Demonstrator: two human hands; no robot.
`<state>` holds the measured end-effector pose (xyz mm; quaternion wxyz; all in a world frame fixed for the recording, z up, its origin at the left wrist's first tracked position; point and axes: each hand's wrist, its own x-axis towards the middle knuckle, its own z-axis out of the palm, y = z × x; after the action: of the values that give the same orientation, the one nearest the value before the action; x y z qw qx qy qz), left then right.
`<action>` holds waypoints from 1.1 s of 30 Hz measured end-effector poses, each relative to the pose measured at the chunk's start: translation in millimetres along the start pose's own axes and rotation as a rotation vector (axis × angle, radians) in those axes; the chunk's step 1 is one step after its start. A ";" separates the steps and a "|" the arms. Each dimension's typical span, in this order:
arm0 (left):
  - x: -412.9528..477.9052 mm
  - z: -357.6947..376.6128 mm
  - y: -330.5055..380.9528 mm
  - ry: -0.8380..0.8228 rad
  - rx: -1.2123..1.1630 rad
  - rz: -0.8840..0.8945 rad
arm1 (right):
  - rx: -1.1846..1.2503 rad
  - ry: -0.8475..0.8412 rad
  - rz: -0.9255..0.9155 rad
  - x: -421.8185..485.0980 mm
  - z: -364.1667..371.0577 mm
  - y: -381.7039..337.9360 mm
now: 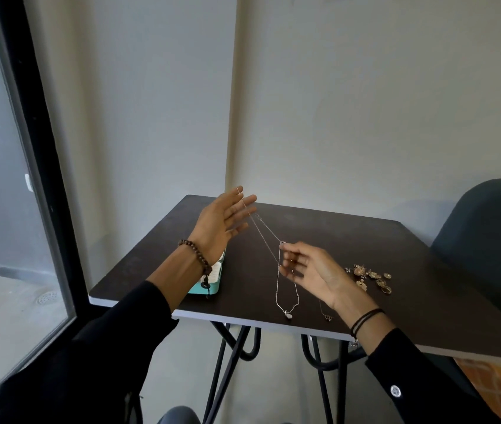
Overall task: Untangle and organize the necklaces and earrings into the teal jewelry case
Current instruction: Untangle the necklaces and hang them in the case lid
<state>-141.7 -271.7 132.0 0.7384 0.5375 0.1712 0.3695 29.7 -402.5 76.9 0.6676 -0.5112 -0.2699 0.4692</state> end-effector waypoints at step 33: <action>-40.2 20.1 -34.9 -0.098 0.443 -0.137 | -0.321 0.137 -0.313 -31.4 33.1 2.4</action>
<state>-142.9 -319.7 101.3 0.6331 0.6909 0.2481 0.2455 -12.0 -416.5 89.4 0.6591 -0.5935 -0.3708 0.2753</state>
